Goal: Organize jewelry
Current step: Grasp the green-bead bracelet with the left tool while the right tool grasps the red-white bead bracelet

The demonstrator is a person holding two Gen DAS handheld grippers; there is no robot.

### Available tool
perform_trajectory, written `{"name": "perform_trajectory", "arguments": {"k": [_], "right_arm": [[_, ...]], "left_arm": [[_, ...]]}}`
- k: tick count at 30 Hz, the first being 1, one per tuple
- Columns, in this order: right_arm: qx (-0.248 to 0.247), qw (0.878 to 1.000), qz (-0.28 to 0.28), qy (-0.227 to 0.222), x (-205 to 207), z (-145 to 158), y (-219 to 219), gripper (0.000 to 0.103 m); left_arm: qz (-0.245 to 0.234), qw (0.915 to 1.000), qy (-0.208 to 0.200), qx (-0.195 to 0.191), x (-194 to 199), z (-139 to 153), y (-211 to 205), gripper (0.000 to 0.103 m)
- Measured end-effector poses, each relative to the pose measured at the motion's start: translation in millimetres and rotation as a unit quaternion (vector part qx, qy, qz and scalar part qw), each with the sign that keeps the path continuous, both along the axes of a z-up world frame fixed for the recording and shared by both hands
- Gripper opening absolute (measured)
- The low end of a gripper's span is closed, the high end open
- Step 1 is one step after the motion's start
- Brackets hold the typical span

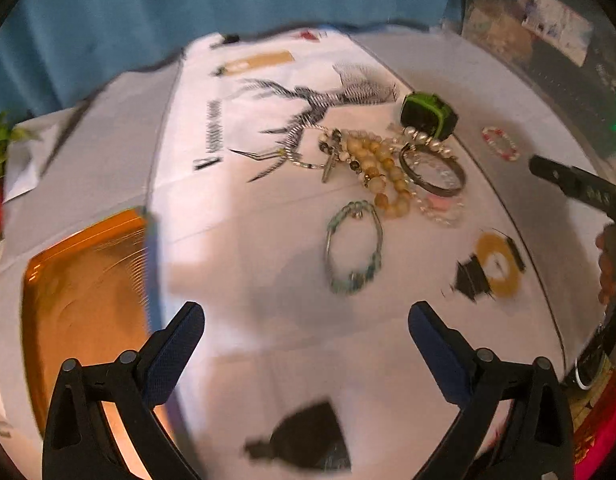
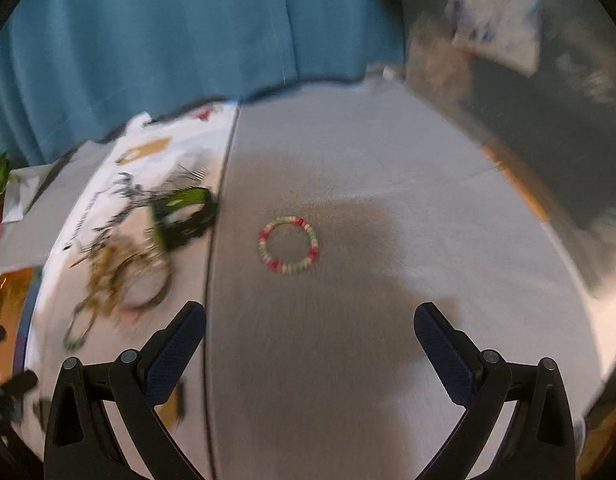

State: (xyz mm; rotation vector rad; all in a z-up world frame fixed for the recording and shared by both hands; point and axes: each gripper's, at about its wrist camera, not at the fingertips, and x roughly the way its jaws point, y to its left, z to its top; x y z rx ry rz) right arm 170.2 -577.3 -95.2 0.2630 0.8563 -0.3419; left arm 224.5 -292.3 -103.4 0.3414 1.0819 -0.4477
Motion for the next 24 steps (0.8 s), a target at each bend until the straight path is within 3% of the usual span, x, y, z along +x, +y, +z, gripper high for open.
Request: {"name": "perform_trajectory", "arguments": {"k": [3, 6, 8, 11, 12, 14, 15, 16, 17, 20, 24], "right_arm": [[0.015, 1.000, 0.004, 0.008, 29, -14, -21, 0.103], [-0.007, 0.999, -0.037, -0.010, 37, -15, -33, 0.103], [0.004, 0.999, -0.030, 0.012, 50, -27, -41, 0.103], [-0.050, 0.998, 0.007, 0.033, 61, -33, -28, 0.103], [-0.052, 0.998, 0.011, 0.034, 63, -33, -27, 0.103], [-0.039, 0.999, 0.007, 0.033, 65, -34, -31, 0.100], [-0.040, 0.999, 0.009, 0.029, 66, -33, -31, 0.096], [-0.044, 0.999, 0.017, 0.021, 63, -31, -30, 0.067], [-0.052, 0.998, 0.040, 0.006, 63, -26, -24, 0.010], [-0.075, 0.995, 0.061, 0.023, 64, -24, -9, 0.007], [-0.038, 0.998, 0.051, 0.008, 48, -17, -8, 0.007]], "left_arm": [[-0.002, 0.9999, 0.014, 0.000, 16, -10, -9, 0.095], [0.002, 1.0000, 0.004, 0.000, 26, -12, -13, 0.095], [0.001, 0.9998, 0.019, -0.001, 33, -19, -16, 0.094], [-0.013, 0.9995, 0.029, -0.004, 36, -26, -20, 0.092], [-0.015, 0.9995, 0.027, -0.012, 36, -26, -19, 0.086], [-0.013, 0.9996, 0.017, -0.021, 37, -23, -19, 0.064], [-0.015, 0.9995, 0.009, -0.027, 37, -20, -20, 0.033], [-0.022, 0.9992, 0.012, -0.031, 38, -18, -21, 0.010], [-0.027, 0.9987, 0.023, -0.037, 39, -17, -21, 0.007], [-0.025, 0.9978, 0.030, -0.053, 40, -13, -17, 0.000], [-0.028, 0.9963, 0.020, -0.078, 24, 7, -3, 0.000]]}}
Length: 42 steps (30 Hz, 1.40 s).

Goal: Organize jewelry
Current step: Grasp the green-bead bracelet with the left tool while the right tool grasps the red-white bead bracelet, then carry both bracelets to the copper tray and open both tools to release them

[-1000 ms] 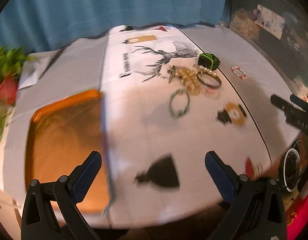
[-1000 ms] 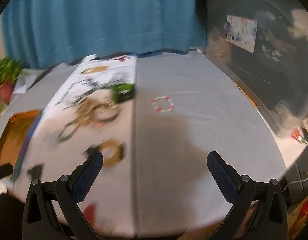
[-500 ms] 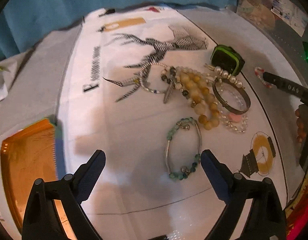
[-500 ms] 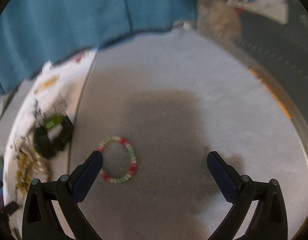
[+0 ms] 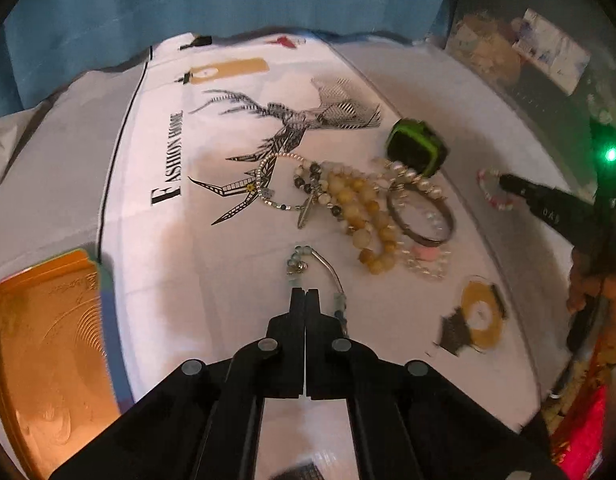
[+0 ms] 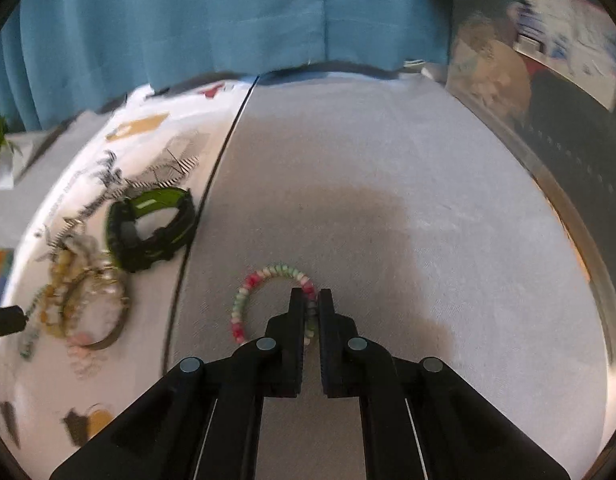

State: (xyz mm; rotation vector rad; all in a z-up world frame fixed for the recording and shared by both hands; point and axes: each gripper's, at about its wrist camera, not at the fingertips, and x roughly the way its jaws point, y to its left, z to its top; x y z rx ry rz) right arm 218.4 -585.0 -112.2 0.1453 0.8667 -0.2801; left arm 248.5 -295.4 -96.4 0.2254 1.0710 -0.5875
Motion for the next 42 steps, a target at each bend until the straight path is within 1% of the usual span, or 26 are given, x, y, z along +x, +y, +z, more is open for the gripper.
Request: {"name": "perform_trajectory", "arguments": {"k": [3, 7, 9, 11, 13, 15, 18, 19, 22, 25, 27, 28, 30, 31, 32, 33, 34, 35, 37, 39, 42], "right_arm": [[0.000, 1.000, -0.004, -0.026, -25, 17, 7, 0.007], [0.004, 0.999, -0.002, -0.045, -54, 36, 22, 0.007], [-0.003, 0.999, 0.006, -0.051, -64, 46, 32, 0.007], [-0.011, 0.999, 0.008, -0.053, -69, 49, 37, 0.007], [-0.008, 0.999, 0.003, -0.047, -69, 47, 38, 0.007], [0.005, 0.999, -0.004, -0.048, -67, 42, 30, 0.007], [0.011, 0.999, -0.017, -0.042, -62, 30, 18, 0.007], [0.011, 0.999, -0.021, -0.039, -61, 27, 15, 0.007], [0.024, 0.999, -0.032, -0.029, -55, 15, 2, 0.007], [0.027, 0.999, -0.040, 0.000, -49, -4, -8, 0.009], [0.011, 0.999, -0.040, -0.010, -49, -11, -9, 0.012], [0.002, 0.999, -0.036, -0.010, -48, -13, -7, 0.013], [-0.017, 0.999, -0.030, -0.003, -44, -19, -4, 0.013], [-0.023, 0.999, -0.027, -0.001, -42, -20, -2, 0.009], [-0.026, 0.999, -0.018, 0.005, -39, -22, -1, 0.007], [-0.019, 1.000, -0.014, 0.013, -36, -23, -2, 0.007], [-0.007, 1.000, -0.015, 0.009, -38, -21, -3, 0.007], [-0.003, 1.000, -0.015, -0.003, -41, -16, -2, 0.007], [-0.013, 0.999, -0.013, -0.027, -50, 1, 6, 0.007], [-0.014, 0.998, 0.000, -0.053, -60, 21, 16, 0.007], [-0.021, 0.996, 0.023, -0.085, -79, 49, 41, 0.007]], "left_arm": [[-0.004, 0.9997, -0.020, -0.011, -15, 19, 11, 0.000], [-0.001, 0.9992, -0.029, -0.029, -27, 36, 23, 0.000], [-0.007, 0.9992, -0.027, -0.028, -25, 37, 23, 0.000], [-0.005, 0.9997, -0.018, -0.019, -16, 28, 19, 0.003], [-0.003, 1.0000, 0.007, -0.004, -4, 11, 11, 0.020], [0.006, 0.9998, 0.020, 0.008, 4, -4, 6, 0.021], [-0.002, 0.9990, 0.041, 0.019, 10, -20, -4, 0.023], [-0.004, 0.9989, 0.041, 0.023, 11, -23, -5, 0.024], [-0.008, 0.9993, 0.030, 0.020, 11, -24, -6, 0.025], [-0.007, 0.9995, 0.025, 0.016, 11, -25, -5, 0.025], [-0.011, 0.9995, 0.015, 0.024, 10, -25, -7, 0.025], [-0.014, 0.9994, 0.011, 0.030, 10, -24, -10, 0.021], [-0.016, 0.9987, 0.003, 0.048, 9, -24, -13, 0.003], [-0.017, 0.9989, 0.019, 0.039, 9, -23, -11, 0.003], [-0.013, 0.9992, 0.025, 0.028, 9, -20, -9, 0.003], [-0.011, 0.9995, 0.018, 0.023, 6, -14, -7, 0.003], [-0.010, 0.9998, 0.007, 0.015, 3, -4, -3, 0.003], [-0.008, 1.0000, 0.003, 0.001, -1, 6, 1, 0.003], [-0.002, 0.9996, -0.005, -0.027, -9, 27, 13, 0.003], [0.002, 0.9985, -0.025, -0.048, -22, 51, 30, 0.003], [0.013, 0.9957, -0.056, -0.073, -43, 78, 59, 0.003]]}}
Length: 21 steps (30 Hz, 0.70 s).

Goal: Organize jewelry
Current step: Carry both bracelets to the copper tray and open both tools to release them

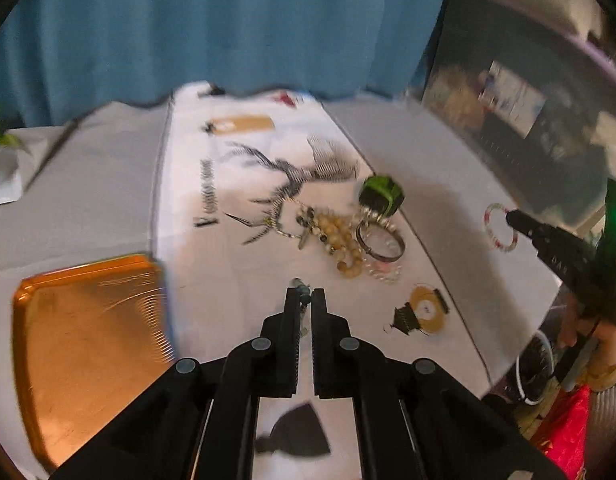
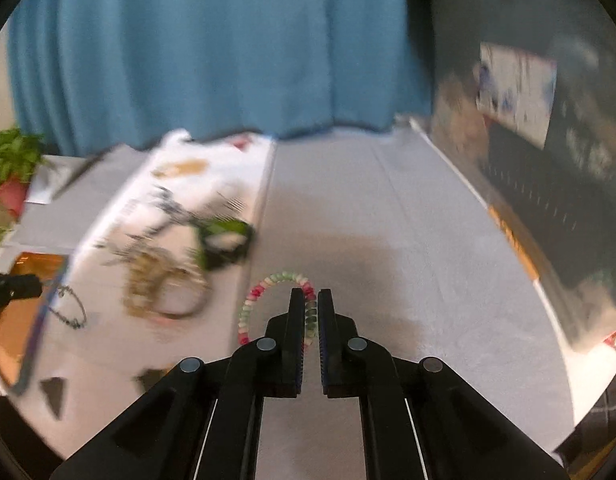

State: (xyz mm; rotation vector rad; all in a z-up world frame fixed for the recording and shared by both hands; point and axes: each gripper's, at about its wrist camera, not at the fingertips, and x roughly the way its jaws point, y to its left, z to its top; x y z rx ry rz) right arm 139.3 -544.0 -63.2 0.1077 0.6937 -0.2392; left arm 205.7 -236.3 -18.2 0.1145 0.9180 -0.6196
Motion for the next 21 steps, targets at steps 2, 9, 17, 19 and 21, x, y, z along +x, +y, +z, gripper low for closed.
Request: {"name": "perform_trajectory", "arguments": {"k": [2, 9, 17, 19, 21], "right_arm": [[0.004, 1.000, 0.016, -0.014, -10, 17, 21, 0.007], [0.025, 0.994, 0.102, -0.036, -55, 46, 132, 0.007], [0.049, 0.980, 0.191, -0.014, -62, 39, 252, 0.007], [0.049, 0.977, 0.207, -0.008, -58, 37, 278, 0.007], [0.050, 0.975, 0.218, -0.002, -51, 36, 297, 0.007]], "left_arm": [[0.009, 0.9998, -0.019, 0.002, -16, 15, 17, 0.003], [0.066, 0.9959, -0.056, 0.024, -58, 32, 90, 0.003], [0.114, 0.9909, -0.060, 0.040, -77, 22, 163, 0.003], [0.124, 0.9897, -0.059, 0.040, -74, 19, 178, 0.003], [0.133, 0.9884, -0.061, 0.040, -71, 17, 192, 0.003]]}}
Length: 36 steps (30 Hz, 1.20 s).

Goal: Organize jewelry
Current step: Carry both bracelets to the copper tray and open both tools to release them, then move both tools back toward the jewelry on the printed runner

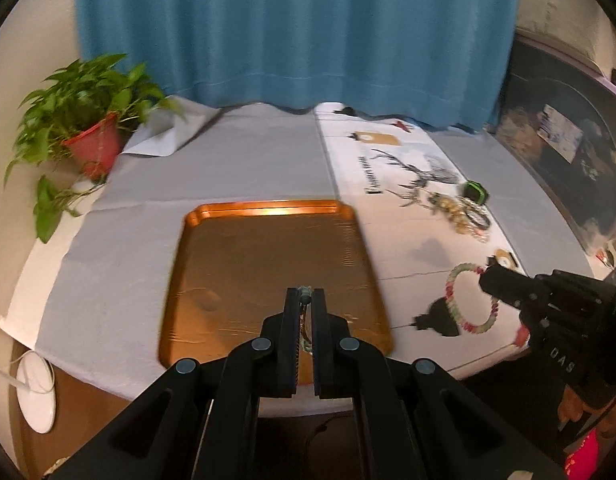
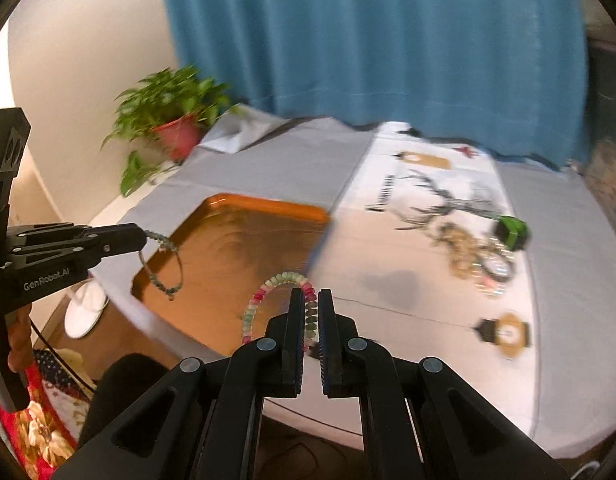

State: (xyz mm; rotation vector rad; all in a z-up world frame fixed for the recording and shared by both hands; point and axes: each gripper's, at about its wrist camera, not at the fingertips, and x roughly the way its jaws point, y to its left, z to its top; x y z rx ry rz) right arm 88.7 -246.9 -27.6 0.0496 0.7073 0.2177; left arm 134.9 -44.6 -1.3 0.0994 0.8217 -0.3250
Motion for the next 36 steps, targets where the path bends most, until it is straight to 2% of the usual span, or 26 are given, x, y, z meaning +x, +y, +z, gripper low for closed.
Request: {"name": "perform_trajectory", "arguments": {"k": [10, 17, 19, 20, 21, 22, 23, 24, 25, 26, 30, 36], "right_arm": [[-0.006, 0.999, 0.039, 0.029, 54, -18, 64, 0.007], [-0.003, 0.997, 0.045, 0.055, 88, -37, 83, 0.007], [0.003, 0.997, 0.044, 0.064, 97, -44, 85, 0.007], [0.004, 0.997, 0.043, 0.068, 102, -47, 86, 0.009], [0.001, 0.997, 0.039, 0.074, 107, -51, 87, 0.009], [-0.007, 0.996, 0.038, 0.081, 111, -55, 89, 0.016], [-0.026, 0.995, 0.033, 0.095, 115, -60, 91, 0.036], [-0.041, 0.994, 0.024, 0.103, 116, -63, 92, 0.051], [-0.045, 0.993, 0.020, 0.103, 116, -64, 90, 0.073], [-0.046, 0.994, 0.014, 0.095, 110, -64, 87, 0.077], [-0.046, 0.995, 0.013, 0.089, 78, -57, 79, 0.077], [-0.035, 0.997, -0.010, 0.064, 6, -33, 55, 0.077]], "left_arm": [[0.019, 0.9998, 0.006, 0.001, 36, -21, 33, 0.003], [0.022, 0.9995, 0.023, 0.000, 67, -39, 38, 0.003], [0.011, 0.9993, 0.034, 0.000, 76, -47, 36, 0.006], [0.009, 0.9992, 0.040, 0.002, 80, -51, 34, 0.011], [0.013, 0.9987, 0.048, 0.008, 82, -55, 32, 0.039], [0.026, 0.9978, 0.057, 0.021, 85, -59, 32, 0.080], [0.045, 0.9968, 0.056, 0.035, 85, -61, 32, 0.095], [0.059, 0.9964, 0.045, 0.042, 82, -61, 33, 0.102], [0.065, 0.9963, 0.031, 0.047, 76, -60, 35, 0.102], [0.063, 0.9962, 0.030, 0.053, 70, -59, 35, 0.102], [0.073, 0.9946, 0.026, 0.069, 39, -55, 39, 0.102], [0.081, 0.9955, 0.012, 0.049, -24, -34, 41, 0.102]]}}
